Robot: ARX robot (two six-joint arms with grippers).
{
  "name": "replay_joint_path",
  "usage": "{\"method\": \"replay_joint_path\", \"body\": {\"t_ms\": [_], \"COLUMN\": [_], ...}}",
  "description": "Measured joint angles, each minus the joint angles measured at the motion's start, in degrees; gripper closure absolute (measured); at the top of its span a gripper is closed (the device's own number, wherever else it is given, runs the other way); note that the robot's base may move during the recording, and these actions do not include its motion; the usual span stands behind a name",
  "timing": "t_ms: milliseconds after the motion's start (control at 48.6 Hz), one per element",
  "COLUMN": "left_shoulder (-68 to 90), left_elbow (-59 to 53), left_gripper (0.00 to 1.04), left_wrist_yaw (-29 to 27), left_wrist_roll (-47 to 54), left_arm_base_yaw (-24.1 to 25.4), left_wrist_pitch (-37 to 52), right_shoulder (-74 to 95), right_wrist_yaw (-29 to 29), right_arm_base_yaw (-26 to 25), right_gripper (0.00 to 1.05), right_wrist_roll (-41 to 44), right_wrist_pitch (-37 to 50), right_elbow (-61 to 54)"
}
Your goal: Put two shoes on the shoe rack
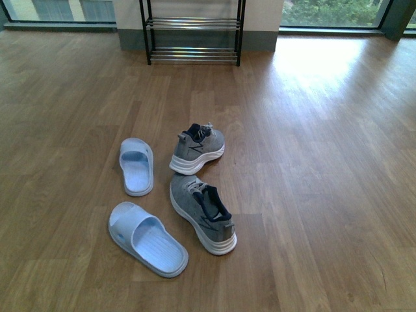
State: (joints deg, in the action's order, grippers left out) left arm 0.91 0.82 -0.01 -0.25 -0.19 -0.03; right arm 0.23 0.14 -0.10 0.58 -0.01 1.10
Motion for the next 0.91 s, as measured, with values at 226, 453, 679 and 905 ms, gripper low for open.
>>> {"method": "replay_joint_path", "body": {"t_ms": [226, 453, 679, 905], "left_shoulder": [0.0, 0.0, 0.0, 4.1], "left_elbow": [0.0, 0.0, 0.0, 3.1], "left_gripper": [0.09, 0.09, 0.09, 0.09], "left_wrist_yaw": [0.1, 0.0, 0.0, -8.7], "left_wrist_roll": [0.0, 0.0, 0.0, -10.8], "left_arm_base_yaw": [0.1, 0.1, 0.1, -2.9], "left_wrist_pitch": [0.0, 0.0, 0.0, -8.9], "right_shoulder": [0.0, 0.0, 0.0, 0.0], "right_wrist_yaw": [0.1, 0.0, 0.0, 0.0], "right_arm_base_yaw": [0.0, 0.1, 0.1, 0.1], "right_gripper": [0.09, 0.09, 0.09, 0.09], "right_wrist_roll": [0.0, 0.0, 0.0, 0.0], "right_wrist_pitch": [0.0, 0.0, 0.0, 0.0], "right_elbow": [0.0, 0.0, 0.0, 0.0]}}
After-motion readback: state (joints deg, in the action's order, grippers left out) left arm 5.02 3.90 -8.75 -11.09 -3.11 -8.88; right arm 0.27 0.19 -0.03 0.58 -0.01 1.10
